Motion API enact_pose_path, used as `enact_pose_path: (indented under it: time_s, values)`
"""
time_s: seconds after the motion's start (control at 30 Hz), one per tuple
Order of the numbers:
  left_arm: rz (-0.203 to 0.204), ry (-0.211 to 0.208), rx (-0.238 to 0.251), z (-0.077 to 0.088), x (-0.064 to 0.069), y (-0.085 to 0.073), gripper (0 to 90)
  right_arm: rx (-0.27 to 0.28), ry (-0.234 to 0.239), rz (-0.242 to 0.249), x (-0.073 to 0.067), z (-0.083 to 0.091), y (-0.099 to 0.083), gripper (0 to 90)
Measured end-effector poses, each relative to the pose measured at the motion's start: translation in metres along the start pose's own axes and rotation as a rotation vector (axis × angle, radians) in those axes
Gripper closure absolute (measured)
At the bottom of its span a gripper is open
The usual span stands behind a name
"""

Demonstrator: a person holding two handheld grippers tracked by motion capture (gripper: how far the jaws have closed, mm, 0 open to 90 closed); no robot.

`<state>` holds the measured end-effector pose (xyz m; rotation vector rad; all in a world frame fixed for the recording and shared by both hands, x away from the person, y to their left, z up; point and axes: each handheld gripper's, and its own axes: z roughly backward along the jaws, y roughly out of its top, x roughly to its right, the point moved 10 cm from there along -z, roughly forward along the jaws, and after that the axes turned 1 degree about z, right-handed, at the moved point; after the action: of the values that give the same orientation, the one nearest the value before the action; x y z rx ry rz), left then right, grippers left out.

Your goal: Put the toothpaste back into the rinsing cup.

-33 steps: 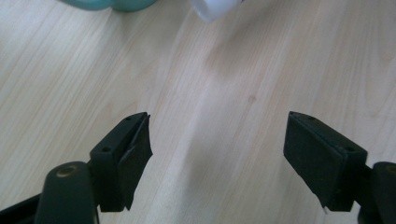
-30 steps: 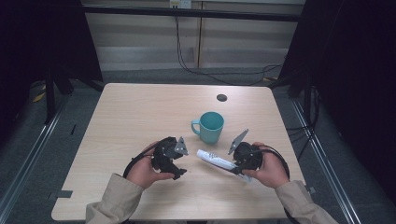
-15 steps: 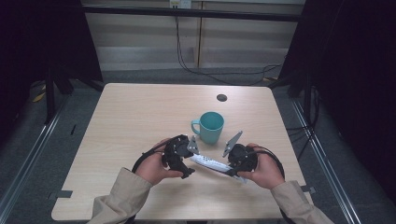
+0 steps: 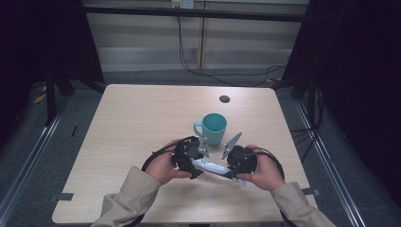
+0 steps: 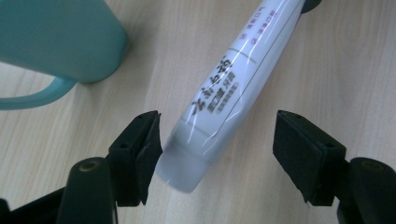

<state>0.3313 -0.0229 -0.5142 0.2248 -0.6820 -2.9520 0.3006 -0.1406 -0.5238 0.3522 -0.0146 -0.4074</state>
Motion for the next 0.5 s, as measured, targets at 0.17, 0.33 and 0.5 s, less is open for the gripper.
enact_pose_path:
  time_s: [0.17, 0.33, 0.5]
  values:
    - [-0.018, -0.003, -0.018, -0.006, 0.003, 0.000, 34.5, 0.002, -0.001, 0.019, -0.002, 0.002, 0.003, 76.8]
    - [-0.040, -0.015, -0.021, -0.009, 0.005, -0.001, 37.0, 0.005, 0.005, 0.031, -0.004, 0.002, 0.007, 76.7]
    - [-0.053, -0.022, -0.041, -0.012, 0.006, -0.005, 38.7, 0.014, 0.008, 0.057, -0.005, 0.001, 0.012, 76.6]
